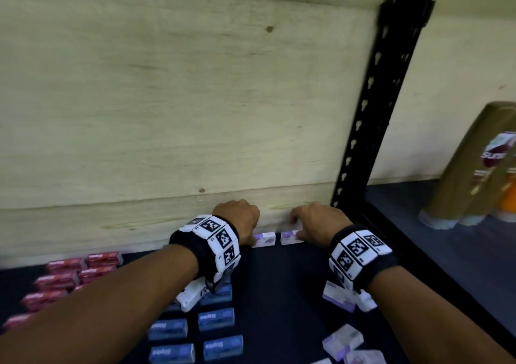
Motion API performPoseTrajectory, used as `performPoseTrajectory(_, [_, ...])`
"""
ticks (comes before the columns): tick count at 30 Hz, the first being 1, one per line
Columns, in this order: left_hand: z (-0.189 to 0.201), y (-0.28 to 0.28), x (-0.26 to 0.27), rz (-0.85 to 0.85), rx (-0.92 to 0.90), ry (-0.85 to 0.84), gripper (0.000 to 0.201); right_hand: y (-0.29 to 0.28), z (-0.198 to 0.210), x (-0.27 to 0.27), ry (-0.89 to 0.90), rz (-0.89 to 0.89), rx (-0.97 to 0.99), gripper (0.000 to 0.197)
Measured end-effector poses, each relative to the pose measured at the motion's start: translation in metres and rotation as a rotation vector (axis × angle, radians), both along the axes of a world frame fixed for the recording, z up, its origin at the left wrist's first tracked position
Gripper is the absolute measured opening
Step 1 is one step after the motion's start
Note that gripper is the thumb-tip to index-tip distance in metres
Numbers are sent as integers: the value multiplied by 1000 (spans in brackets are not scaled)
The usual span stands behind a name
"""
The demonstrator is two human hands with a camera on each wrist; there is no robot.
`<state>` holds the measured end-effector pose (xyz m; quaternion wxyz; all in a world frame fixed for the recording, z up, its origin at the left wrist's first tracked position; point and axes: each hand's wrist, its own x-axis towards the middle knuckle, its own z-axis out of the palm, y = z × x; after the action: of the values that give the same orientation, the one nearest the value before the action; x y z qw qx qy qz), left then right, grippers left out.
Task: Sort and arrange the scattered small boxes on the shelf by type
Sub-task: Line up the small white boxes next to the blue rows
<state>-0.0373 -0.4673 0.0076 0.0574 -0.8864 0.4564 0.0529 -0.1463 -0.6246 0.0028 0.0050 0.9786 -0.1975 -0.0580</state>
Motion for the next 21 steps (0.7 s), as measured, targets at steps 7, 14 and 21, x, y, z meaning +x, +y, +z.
performPoseTrajectory(7, [32,22,-67,-203,-12,119,29,2,16,-50,103,-89,129,25])
performPoseTrajectory(14, [-12,42,-139,-332,199,264,46,17,-3,-85,306,-127,118,38])
performPoseTrajectory(21, [-18,48,-154,-364,166,219,46,17,-8,-84,248,-143,180,25])
